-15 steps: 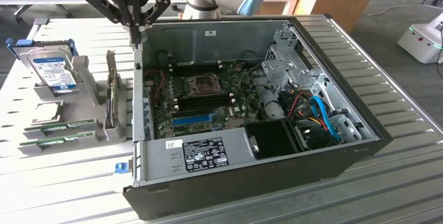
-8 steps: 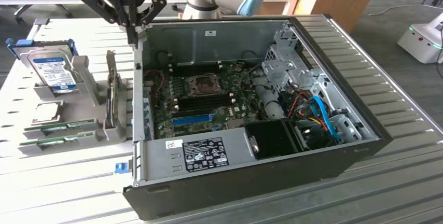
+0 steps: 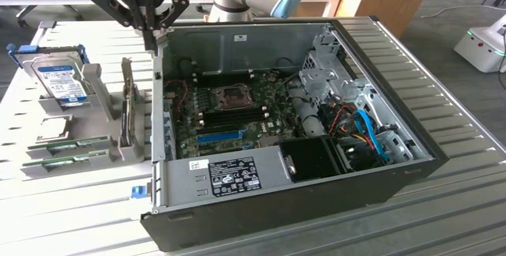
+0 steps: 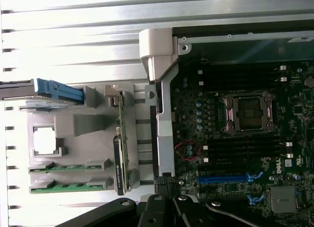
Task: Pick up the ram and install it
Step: 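Reach for the ram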
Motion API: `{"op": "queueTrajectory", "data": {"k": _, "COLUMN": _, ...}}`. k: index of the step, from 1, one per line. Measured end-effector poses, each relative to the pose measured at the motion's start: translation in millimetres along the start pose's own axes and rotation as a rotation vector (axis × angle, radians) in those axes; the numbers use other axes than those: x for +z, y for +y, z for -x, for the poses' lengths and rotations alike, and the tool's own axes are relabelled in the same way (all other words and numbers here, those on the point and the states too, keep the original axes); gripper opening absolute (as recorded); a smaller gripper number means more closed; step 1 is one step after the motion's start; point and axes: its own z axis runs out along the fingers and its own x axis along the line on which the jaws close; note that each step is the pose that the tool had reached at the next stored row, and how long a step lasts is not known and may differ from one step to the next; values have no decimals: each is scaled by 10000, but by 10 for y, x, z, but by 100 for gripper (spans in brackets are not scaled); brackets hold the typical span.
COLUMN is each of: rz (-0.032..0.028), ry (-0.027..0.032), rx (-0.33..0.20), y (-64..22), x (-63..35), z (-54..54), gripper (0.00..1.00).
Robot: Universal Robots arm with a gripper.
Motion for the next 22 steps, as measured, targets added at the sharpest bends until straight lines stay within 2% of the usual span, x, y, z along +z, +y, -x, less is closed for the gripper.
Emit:
{"op": "queueTrajectory", "data": {"k": 9, "rz": -2, "ry": 1, "rx": -53, "y": -5, "x": 3, "z": -71, "gripper": 11}}
{"op": "queueTrajectory", "data": {"k": 22, "rz": -20, "ry": 20, "rx": -506, "y": -16, "x": 8, "z": -209, "gripper": 11}}
